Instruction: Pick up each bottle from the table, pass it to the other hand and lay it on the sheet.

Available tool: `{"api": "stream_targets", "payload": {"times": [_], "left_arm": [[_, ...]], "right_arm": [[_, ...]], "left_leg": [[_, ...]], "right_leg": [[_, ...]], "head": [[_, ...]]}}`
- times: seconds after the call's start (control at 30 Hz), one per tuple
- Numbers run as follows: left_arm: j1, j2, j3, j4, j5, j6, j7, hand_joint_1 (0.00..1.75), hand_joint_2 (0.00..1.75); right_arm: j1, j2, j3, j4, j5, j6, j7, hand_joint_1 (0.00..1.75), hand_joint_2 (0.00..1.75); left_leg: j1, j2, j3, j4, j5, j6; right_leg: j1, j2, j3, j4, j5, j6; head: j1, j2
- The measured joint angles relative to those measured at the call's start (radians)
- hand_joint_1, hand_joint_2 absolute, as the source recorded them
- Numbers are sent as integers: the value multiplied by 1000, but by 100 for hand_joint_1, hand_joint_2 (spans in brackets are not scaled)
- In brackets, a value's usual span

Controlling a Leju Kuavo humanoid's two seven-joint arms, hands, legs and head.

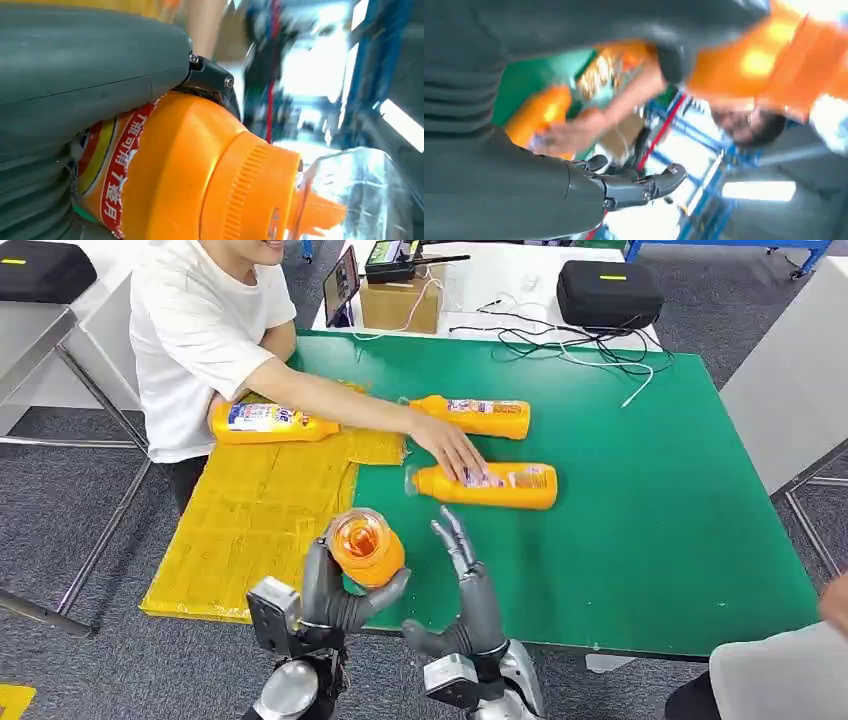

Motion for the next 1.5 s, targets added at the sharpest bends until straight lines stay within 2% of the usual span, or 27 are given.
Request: {"api": "stream_targets", "payload": {"times": [0.07,0.43,0.57,0.63,0.7,0.77,0.83,0.87,0.9,0.93,0.97,1.0,1.07,1.13,1.27,1.33,1.37,1.43,1.47,1.5], "left_arm": [[-10,1,11,6,-63,62,-12,175,175],[-21,5,28,20,-82,81,-17,175,175],[-27,-5,75,39,-369,152,4,175,175],[-44,-10,116,79,-455,156,52,159,175],[-60,-16,170,123,-524,160,66,161,175],[-84,-23,229,176,-617,162,88,152,175],[-103,-26,288,225,-757,164,124,150,175],[-110,-27,319,243,-866,164,150,138,175],[-121,-29,350,264,-977,164,180,113,175],[-135,-29,383,294,-1088,164,225,122,175],[-153,-27,410,327,-1182,164,275,141,175],[-169,-25,429,358,-1242,164,318,140,175],[-210,-17,465,432,-1284,164,380,148,175],[-250,-6,483,507,-1313,164,431,147,175],[-332,22,506,656,-1290,132,479,154,175],[-372,34,514,717,-1266,85,507,138,175],[-396,40,515,750,-1265,54,528,89,175],[-437,54,515,801,-1280,5,554,89,175],[-452,58,515,819,-1283,-8,556,45,175],[-463,60,515,834,-1284,-22,556,23,175]], "right_arm": [[2,-5,-13,-8,6,-8,0,0,0],[5,-19,-34,-19,10,-10,0,0,0],[12,-19,-51,-25,22,-10,0,0,0],[21,-19,-80,-34,32,-10,0,0,0],[36,-19,-117,-47,41,-10,0,0,0],[48,-19,-161,-62,27,-10,0,0,0],[54,-19,-198,-73,7,-11,0,0,0],[57,-19,-211,-76,-5,-11,0,0,0],[59,-19,-217,-77,-11,-10,0,0,0],[60,-19,-221,-77,-13,-8,0,0,0],[60,-18,-222,-77,-19,-4,0,0,0],[60,-16,-222,-77,-21,1,0,0,0],[60,-11,-222,-77,-22,0,0,0,0],[59,-6,-222,-77,-26,-3,0,0,0],[55,-2,-234,-77,-40,2,0,0,0],[52,-1,-245,-77,-40,20,0,0,0],[51,1,-249,-76,-37,33,0,0,0],[51,8,-257,-76,-33,45,0,0,0],[51,10,-258,-76,-32,45,0,0,0],[51,11,-261,-75,-32,46,0,0,0]], "left_leg": [[0,0,0,0,0,0],[0,0,0,0,0,0],[0,0,0,0,0,0],[0,0,0,0,0,0],[0,0,0,0,0,0],[0,0,0,0,0,0],[0,0,0,0,0,0],[0,1,0,0,0,0],[0,1,0,0,0,0],[0,1,0,0,0,0],[0,1,0,0,0,0],[0,1,0,0,0,0],[0,0,0,0,0,0],[0,0,0,0,0,0],[0,0,0,0,1,0],[0,0,0,0,1,0],[0,0,0,0,1,0],[0,0,1,0,1,0],[0,0,1,0,1,0],[0,0,1,0,1,0]], "right_leg": [[0,0,0,0,0,0],[0,0,0,0,0,0],[0,0,0,0,0,0],[0,0,0,0,0,0],[0,0,0,0,0,0],[0,0,0,0,0,0],[0,0,0,0,0,0],[0,0,0,0,0,0],[0,0,0,0,0,0],[0,0,0,0,0,0],[0,0,0,0,0,0],[0,0,0,0,0,0],[0,0,0,0,0,0],[0,0,0,1,0,0],[0,0,0,1,0,0],[0,0,1,1,0,0],[0,0,1,1,0,0],[0,0,2,1,0,0],[0,0,2,1,0,0],[0,0,2,1,0,0]], "head": [[0,0],[0,0],[0,0],[1,0],[1,0],[1,0],[1,0],[1,0],[1,0],[1,0],[1,0],[0,0],[0,0],[0,0],[1,0],[1,0],[1,0],[0,0],[0,0],[1,0]]}}
